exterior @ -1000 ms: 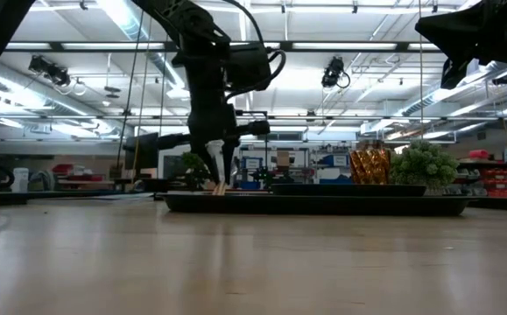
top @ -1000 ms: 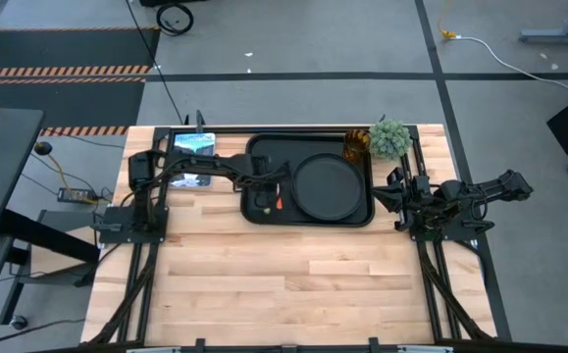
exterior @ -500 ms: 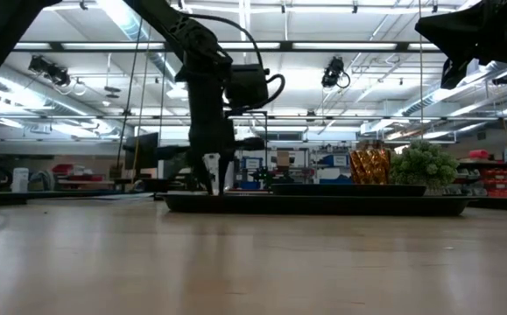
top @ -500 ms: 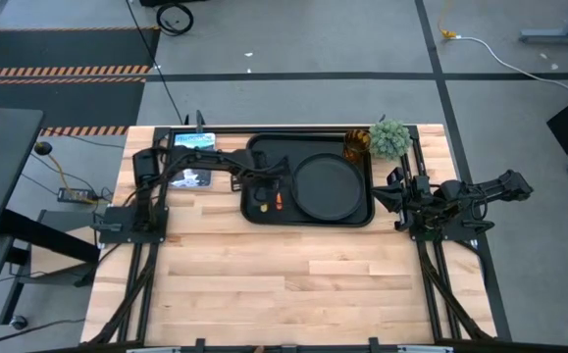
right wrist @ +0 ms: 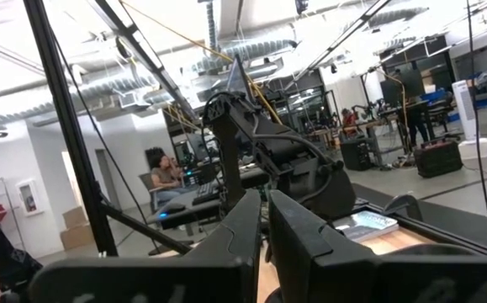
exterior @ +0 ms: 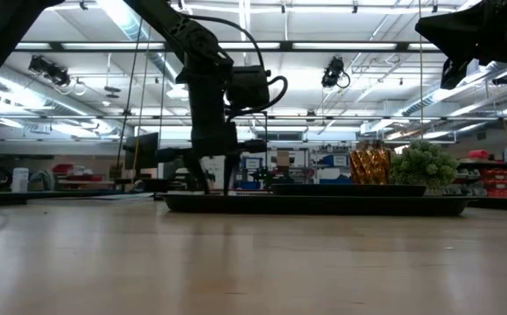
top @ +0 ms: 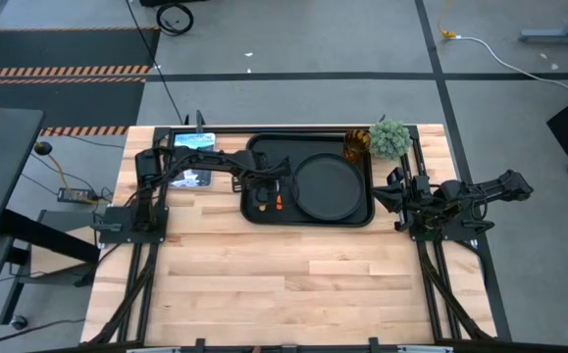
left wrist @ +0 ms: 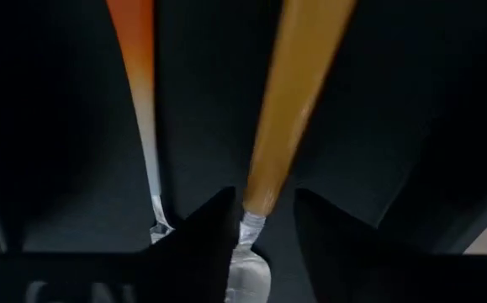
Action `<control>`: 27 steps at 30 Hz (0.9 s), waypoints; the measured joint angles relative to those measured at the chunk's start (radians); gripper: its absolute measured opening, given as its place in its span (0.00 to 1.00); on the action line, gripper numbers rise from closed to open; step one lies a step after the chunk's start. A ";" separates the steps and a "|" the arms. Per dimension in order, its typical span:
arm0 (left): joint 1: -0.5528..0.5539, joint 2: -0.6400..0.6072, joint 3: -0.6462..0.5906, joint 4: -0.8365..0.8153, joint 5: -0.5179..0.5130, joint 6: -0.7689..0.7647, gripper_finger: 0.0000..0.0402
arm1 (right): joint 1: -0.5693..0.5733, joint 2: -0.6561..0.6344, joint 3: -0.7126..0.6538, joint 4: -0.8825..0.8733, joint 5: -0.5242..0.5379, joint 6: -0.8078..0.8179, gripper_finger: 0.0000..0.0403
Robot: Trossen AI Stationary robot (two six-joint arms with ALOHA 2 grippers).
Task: Pick and place plate/cup/fork/spoon on tray
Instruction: Put the yellow spoon on the black tray to the left of the orange fork, then return to Home Position
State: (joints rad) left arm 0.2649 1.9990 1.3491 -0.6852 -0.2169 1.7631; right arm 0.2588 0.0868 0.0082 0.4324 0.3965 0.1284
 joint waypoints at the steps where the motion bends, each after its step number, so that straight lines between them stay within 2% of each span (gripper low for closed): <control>1: 0.000 0.000 0.000 0.001 0.000 -0.005 0.35 | 0.000 0.000 0.000 0.001 0.001 0.000 0.08; 8: -0.010 0.000 0.000 -0.003 -0.073 -0.133 0.46 | 0.000 0.000 0.000 0.000 0.002 0.000 0.08; 16: -0.062 -0.032 0.000 -0.052 -0.085 -0.324 0.40 | 0.000 0.000 0.000 0.000 0.003 0.000 0.08; 21: -0.102 -0.098 0.000 -0.063 -0.066 -0.587 0.32 | 0.000 0.000 0.000 0.000 0.003 0.000 0.08; 25: -0.140 -0.182 0.001 -0.064 -0.030 -0.885 0.25 | 0.000 0.000 0.000 0.000 0.003 0.000 0.08; 27: -0.154 -0.234 0.001 -0.065 0.024 -1.040 0.20 | 0.000 0.000 0.000 0.000 0.003 0.000 0.08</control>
State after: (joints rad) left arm 0.1108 1.7649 1.3499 -0.7507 -0.1929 0.7235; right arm 0.2585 0.0868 0.0082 0.4324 0.3996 0.1284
